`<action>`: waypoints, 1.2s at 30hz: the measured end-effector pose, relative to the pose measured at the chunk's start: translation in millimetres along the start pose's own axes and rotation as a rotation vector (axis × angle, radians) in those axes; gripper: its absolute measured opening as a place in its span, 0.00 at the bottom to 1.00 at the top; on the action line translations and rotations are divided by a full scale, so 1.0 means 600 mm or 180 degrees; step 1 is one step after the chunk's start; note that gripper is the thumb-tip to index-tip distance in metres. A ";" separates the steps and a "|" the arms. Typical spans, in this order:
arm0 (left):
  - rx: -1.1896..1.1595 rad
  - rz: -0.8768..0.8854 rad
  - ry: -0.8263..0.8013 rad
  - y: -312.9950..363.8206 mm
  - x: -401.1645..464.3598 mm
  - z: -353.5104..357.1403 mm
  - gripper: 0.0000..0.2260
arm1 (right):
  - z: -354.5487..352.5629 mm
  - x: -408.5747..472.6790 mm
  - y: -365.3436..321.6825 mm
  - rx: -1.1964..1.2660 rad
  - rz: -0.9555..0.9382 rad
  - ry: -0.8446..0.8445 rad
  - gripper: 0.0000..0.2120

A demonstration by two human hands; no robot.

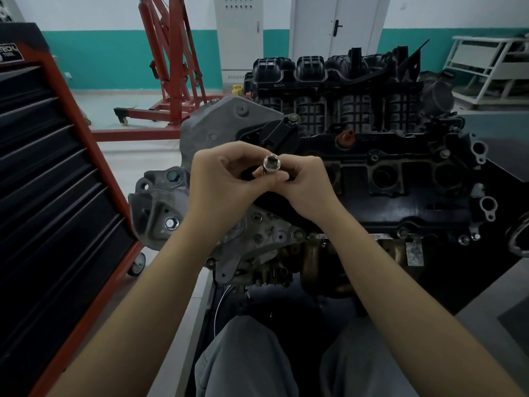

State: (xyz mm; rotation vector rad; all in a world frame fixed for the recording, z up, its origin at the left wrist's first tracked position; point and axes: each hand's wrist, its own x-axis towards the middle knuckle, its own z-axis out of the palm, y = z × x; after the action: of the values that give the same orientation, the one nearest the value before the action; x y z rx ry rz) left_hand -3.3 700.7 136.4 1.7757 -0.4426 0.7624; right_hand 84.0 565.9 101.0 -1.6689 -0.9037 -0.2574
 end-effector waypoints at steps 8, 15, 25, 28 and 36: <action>-0.0468 -0.0079 -0.0180 -0.003 -0.002 -0.007 0.14 | 0.000 0.003 0.000 0.0086 0.0055 -0.0035 0.11; 0.0043 0.0102 0.0178 -0.007 0.001 0.000 0.11 | -0.002 0.002 -0.001 0.0037 -0.0061 -0.0102 0.11; 0.0182 0.0108 0.0059 -0.004 -0.001 0.004 0.11 | -0.003 0.002 0.005 0.0017 -0.0008 0.0023 0.08; 0.0014 0.0066 0.0094 -0.005 -0.001 0.004 0.12 | -0.002 0.002 0.001 -0.0036 -0.0090 -0.0204 0.12; 0.0300 0.0132 0.0051 -0.007 -0.001 0.005 0.10 | -0.002 0.003 0.002 -0.0003 -0.0058 -0.0056 0.08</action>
State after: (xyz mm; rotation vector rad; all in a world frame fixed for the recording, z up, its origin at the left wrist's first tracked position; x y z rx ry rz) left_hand -0.2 699.3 132.3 1.8515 -0.4404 0.8380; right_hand 86.5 565.8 101.4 -1.6667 -0.9325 -0.2560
